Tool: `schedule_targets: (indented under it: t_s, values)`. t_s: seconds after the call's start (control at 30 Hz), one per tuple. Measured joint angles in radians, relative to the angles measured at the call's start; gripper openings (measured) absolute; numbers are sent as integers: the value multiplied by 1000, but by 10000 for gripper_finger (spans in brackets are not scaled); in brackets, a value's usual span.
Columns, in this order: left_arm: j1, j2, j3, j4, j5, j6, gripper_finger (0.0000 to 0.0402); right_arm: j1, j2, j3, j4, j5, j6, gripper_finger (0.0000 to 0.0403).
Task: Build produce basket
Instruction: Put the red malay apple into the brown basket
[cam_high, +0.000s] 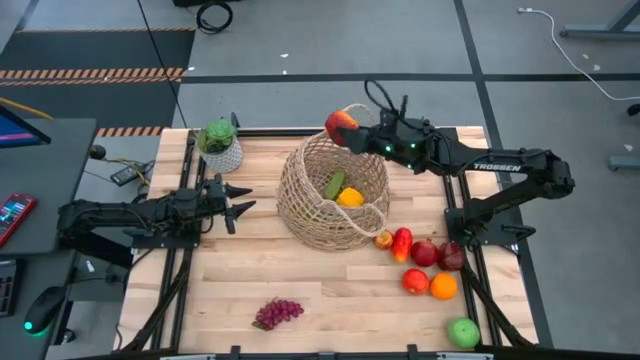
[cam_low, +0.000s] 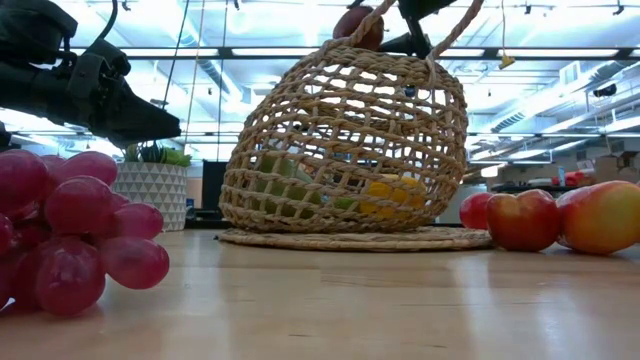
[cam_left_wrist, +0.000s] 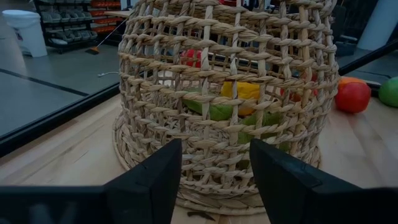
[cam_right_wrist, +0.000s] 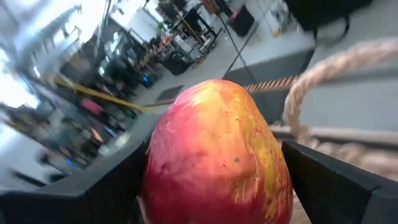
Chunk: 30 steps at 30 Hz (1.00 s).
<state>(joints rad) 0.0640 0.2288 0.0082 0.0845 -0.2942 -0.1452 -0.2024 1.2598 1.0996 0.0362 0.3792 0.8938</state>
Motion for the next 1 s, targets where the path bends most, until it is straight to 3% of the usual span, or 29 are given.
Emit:
schedule_targets:
  t_s: [0.2,0.37,0.4,0.5,0.57,0.8,1.0]
  values:
    - [0,0,0,0,0,0,194,1,0,0,0,-81,67,376]
    - [0,0,0,0,0,0,196,-4,0,0,0,-137,-158,376]
    - [0,0,0,0,0,0,195,-6,0,0,-5,-165,-183,376]
    - [0,0,0,0,0,0,193,-34,-1,0,-47,-337,-21,376]
    - [0,0,0,0,0,0,194,-45,1,0,-91,-424,4,376]
    - [0,0,0,0,0,0,194,-57,23,0,-320,-432,109,377]
    - [0,0,0,-2,0,0,196,-76,75,1,-337,-418,126,377]
